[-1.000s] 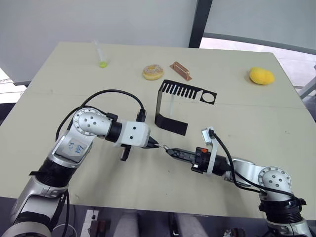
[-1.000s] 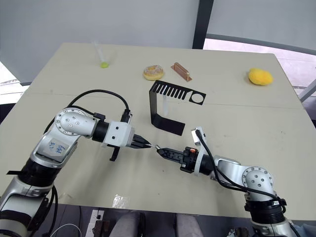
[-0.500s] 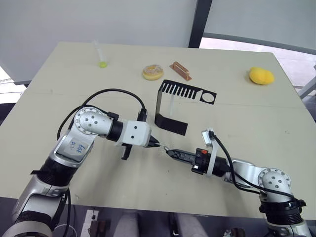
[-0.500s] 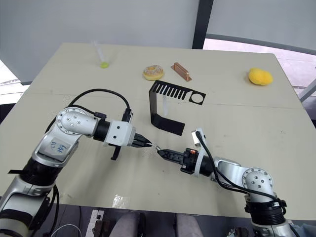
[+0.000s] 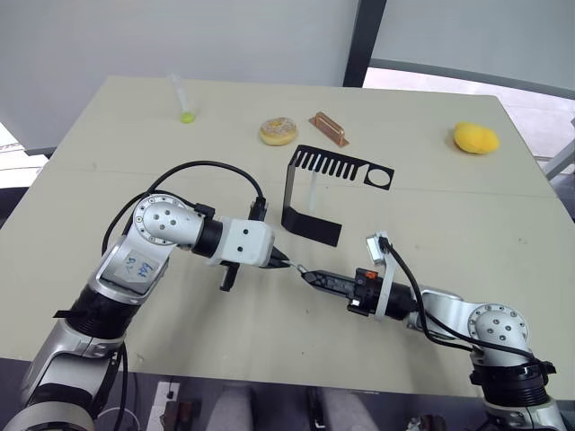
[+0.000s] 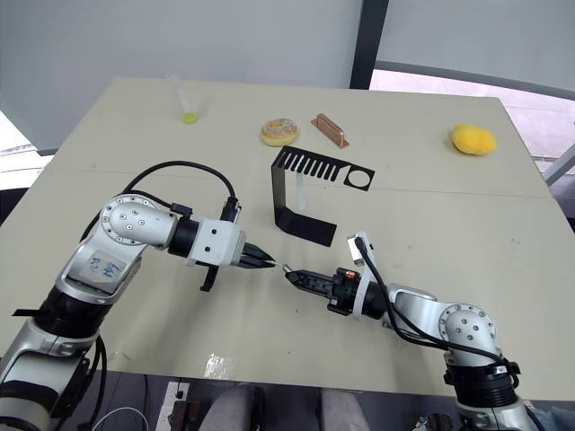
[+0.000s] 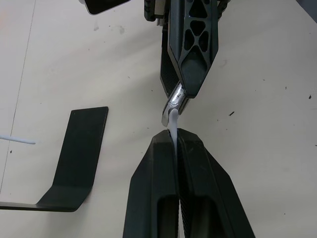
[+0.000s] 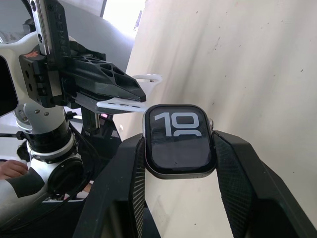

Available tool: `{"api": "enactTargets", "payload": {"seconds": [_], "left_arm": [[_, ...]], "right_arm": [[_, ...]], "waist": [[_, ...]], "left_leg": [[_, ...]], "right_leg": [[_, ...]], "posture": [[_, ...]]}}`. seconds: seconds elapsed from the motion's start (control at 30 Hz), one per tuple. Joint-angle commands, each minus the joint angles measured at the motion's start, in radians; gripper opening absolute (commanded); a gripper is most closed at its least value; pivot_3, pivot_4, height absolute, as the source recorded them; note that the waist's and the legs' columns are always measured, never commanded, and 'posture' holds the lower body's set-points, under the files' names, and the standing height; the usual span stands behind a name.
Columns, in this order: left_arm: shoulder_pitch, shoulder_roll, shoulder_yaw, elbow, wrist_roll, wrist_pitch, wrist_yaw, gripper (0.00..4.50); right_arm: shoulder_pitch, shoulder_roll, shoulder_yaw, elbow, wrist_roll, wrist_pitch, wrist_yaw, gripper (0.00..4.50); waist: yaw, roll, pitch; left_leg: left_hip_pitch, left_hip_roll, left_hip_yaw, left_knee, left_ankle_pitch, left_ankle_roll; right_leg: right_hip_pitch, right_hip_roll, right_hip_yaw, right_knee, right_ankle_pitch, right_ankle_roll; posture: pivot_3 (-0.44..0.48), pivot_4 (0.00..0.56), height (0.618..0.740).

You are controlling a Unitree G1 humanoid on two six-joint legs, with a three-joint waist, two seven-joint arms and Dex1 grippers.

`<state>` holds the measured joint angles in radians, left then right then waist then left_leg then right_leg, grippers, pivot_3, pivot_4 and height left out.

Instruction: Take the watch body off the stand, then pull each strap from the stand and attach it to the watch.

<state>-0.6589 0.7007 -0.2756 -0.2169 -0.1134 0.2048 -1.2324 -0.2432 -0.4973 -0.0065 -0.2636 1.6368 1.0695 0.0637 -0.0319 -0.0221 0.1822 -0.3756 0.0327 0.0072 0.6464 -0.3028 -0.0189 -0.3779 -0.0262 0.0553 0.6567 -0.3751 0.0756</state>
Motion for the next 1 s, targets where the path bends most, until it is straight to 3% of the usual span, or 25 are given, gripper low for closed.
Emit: {"api": "enactTargets", "payload": {"seconds": [0.03,1.0], "left_arm": [[-0.016,-0.006,0.006,-0.006,0.0,-0.014,0.011,0.0],[-0.061,-0.025,-0.084,0.008,0.093,-0.06,-0.022,0.0]], "right_arm": [[-0.003,0.006,-0.01,-0.016,0.016,-0.003,0.023,1.51],[-0.015,0.018,0.007,-0.018,0.01,0.009,0.027,1.51]], "waist": [[0.0,0.0,0.0],[0.0,0.0,0.0]], "left_leg": [[0.0,0.0,0.0,0.0,0.0,0.0],[0.0,0.0,0.0,0.0,0.0,0.0]], "right_leg": [[0.0,0.0,0.0,0.0,0.0,0.0],[0.0,0.0,0.0,0.0,0.0,0.0]], "posture": [[0.0,0.15,0.74],[0.0,0.15,0.74]]}}
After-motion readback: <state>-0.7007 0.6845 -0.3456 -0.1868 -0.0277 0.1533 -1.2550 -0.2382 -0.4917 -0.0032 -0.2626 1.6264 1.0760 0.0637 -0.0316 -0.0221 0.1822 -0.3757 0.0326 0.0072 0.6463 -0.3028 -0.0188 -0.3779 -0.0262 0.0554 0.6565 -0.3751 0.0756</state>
